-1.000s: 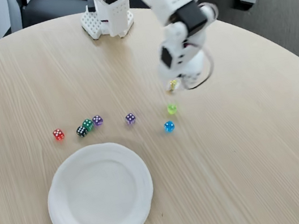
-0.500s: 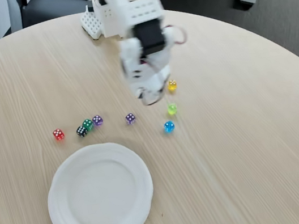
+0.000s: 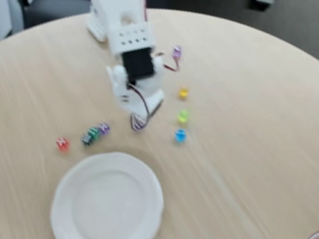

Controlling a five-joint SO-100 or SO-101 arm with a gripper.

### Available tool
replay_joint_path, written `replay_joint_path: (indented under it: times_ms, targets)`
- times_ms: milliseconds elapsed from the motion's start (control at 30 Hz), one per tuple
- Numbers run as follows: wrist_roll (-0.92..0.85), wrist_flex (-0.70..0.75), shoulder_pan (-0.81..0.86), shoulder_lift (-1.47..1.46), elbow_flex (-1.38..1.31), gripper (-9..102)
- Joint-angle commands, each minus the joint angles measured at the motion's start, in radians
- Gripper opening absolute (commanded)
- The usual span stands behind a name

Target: Pick a purple dice and put it in the plate.

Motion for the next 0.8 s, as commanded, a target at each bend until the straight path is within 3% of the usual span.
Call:
replay_joint_path:
  times_ms: [0, 500, 767]
  targets:
    - [0.0, -0.02, 0.002, -0.021, -0.014, 0]
    - [-0.025, -0.02, 0.002, 0.048, 0.12, 0]
    - [-0.041, -0.025, 0.003, 0.054, 0.11, 13]
